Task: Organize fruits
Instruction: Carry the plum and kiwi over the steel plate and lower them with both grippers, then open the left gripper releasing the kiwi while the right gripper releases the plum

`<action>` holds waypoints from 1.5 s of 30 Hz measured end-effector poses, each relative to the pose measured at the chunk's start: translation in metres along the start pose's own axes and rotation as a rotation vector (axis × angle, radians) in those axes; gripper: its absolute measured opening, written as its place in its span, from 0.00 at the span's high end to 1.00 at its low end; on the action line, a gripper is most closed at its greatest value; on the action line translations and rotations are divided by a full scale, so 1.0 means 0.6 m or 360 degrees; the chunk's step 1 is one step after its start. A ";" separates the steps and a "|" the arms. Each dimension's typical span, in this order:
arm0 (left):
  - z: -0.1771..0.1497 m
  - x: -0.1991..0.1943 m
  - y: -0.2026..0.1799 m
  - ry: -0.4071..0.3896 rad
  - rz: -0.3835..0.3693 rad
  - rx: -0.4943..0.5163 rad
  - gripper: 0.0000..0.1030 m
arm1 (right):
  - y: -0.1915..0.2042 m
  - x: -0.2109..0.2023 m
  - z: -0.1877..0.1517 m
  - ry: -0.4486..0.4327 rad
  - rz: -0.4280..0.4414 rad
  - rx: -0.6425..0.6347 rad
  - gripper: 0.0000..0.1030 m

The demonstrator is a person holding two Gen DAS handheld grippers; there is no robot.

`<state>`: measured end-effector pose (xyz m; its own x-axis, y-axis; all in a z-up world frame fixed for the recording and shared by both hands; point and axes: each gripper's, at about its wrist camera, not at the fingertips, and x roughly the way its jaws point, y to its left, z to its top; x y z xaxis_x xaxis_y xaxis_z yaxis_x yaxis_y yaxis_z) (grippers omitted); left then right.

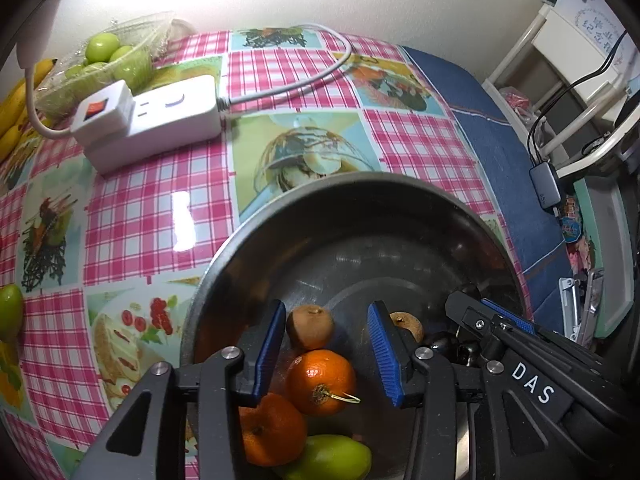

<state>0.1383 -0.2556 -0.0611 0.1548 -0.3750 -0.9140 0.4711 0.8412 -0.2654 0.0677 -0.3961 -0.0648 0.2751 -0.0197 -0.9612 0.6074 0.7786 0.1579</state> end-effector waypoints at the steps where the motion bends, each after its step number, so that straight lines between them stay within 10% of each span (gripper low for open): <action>1: 0.001 -0.003 0.001 -0.0005 -0.0005 -0.0004 0.53 | -0.001 -0.003 0.000 -0.0004 -0.0002 0.0000 0.72; 22: 0.018 -0.090 0.033 -0.0155 0.0040 -0.0130 0.34 | 0.008 -0.076 0.002 -0.0110 -0.0019 -0.0037 0.59; 25: 0.015 -0.082 0.045 -0.0133 0.0094 -0.0158 0.30 | 0.010 -0.068 0.000 -0.0094 -0.0022 -0.0053 0.40; 45: 0.003 -0.070 0.087 -0.0157 0.0313 -0.0265 0.00 | 0.011 -0.039 -0.003 -0.0060 -0.0019 -0.0077 0.06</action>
<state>0.1577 -0.1966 -0.0359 0.3171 -0.2273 -0.9208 0.2758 0.9510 -0.1398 0.0637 -0.3895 -0.0419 0.2966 -0.0522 -0.9536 0.5741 0.8077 0.1344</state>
